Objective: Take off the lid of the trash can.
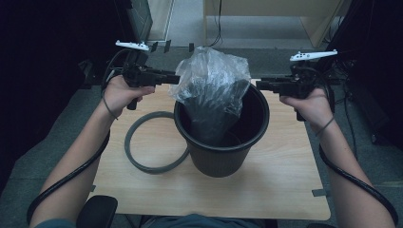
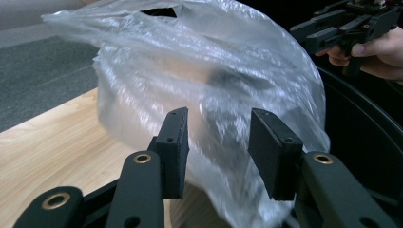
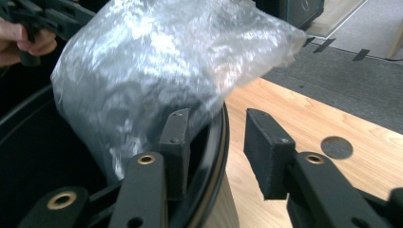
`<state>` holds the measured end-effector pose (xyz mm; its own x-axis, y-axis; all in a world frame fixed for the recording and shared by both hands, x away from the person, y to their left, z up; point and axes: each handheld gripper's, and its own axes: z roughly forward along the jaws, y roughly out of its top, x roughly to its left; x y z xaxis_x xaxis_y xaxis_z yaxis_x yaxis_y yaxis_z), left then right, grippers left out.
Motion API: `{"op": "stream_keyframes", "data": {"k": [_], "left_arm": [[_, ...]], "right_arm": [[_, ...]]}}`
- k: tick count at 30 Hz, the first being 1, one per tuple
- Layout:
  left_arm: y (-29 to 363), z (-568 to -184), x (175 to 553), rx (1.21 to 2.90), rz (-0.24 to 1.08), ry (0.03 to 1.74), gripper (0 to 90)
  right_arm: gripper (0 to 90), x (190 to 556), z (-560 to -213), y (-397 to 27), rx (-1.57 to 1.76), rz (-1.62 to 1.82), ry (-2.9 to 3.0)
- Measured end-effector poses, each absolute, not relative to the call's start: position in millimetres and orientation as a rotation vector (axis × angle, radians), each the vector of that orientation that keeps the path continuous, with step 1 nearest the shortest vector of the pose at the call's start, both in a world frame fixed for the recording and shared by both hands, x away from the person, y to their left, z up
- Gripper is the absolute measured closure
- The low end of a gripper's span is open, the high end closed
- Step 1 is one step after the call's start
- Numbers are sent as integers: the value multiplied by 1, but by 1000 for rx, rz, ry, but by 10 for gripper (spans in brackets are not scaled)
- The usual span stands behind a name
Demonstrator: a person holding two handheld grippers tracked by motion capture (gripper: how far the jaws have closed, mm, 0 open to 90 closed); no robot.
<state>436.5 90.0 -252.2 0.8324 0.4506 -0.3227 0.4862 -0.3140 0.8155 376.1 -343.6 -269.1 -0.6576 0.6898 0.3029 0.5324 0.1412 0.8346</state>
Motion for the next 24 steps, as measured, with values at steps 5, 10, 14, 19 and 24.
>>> {"op": "stream_keyframes", "data": {"k": [5, 10, 14, 19, 24], "left_arm": [[73, -259, 443, 1991, -47, 688, 485], [59, -263, 444, 2012, -34, 670, 455], [51, -266, 444, 2031, -28, 664, 460], [44, -264, 443, 2014, 22, 690, 638], [45, -262, 441, 2005, -5, 702, 818]], "right_arm": [[536, 388, -269, -333, 1214, 1565, 2261], [495, 395, -269, -324, 1205, 1597, 2257], [482, 399, -270, -316, 1211, 1600, 2256], [636, 401, -270, -303, 1162, 1549, 2266], [891, 398, -267, -302, 1171, 1463, 2298]]}}
